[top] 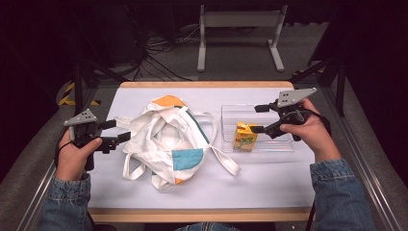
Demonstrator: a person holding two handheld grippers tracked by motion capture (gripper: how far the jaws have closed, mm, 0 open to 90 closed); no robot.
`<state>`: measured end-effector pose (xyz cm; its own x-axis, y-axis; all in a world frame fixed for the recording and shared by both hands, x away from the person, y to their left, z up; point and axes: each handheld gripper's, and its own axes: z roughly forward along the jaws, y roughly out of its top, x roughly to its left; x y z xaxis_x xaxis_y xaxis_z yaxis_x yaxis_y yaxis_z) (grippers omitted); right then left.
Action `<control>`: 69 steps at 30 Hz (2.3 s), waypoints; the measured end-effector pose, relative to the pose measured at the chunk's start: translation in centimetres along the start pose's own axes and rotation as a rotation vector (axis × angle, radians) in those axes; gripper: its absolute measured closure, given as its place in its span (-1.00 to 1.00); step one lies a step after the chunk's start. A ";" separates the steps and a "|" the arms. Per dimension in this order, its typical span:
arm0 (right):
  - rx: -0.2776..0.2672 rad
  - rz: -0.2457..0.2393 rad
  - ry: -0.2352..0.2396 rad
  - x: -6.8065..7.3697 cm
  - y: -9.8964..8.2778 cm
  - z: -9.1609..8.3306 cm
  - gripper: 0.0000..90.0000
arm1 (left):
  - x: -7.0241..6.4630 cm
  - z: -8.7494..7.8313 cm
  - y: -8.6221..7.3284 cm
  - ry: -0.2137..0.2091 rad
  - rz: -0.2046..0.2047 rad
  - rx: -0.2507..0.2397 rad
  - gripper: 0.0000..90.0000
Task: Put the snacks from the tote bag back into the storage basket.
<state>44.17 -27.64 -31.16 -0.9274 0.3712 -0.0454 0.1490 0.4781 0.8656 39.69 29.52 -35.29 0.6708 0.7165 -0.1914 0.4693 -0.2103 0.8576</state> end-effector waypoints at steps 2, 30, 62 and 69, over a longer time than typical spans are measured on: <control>-0.006 0.003 -0.021 0.2 0.3 -0.6 -0.57 | 0.0 -0.1 -0.1 -0.003 -0.004 -0.003 -0.70; -0.040 0.172 -0.323 1.1 -2.7 -8.5 -0.65 | -0.3 -1.8 -1.7 0.015 0.013 -0.020 -0.79; 0.060 0.371 -0.520 0.6 -13.4 -7.6 -0.96 | 1.8 -1.1 -7.1 0.024 -0.033 -0.070 -0.93; 0.083 0.350 -0.492 0.6 -14.2 -6.9 -0.94 | 2.3 -0.3 -7.6 0.017 -0.045 -0.056 -0.93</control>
<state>39.17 -39.71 -40.00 -0.5541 0.8324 -0.0074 0.4611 0.3143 0.8298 37.50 33.01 -42.10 0.6395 0.7358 -0.2228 0.4659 -0.1404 0.8736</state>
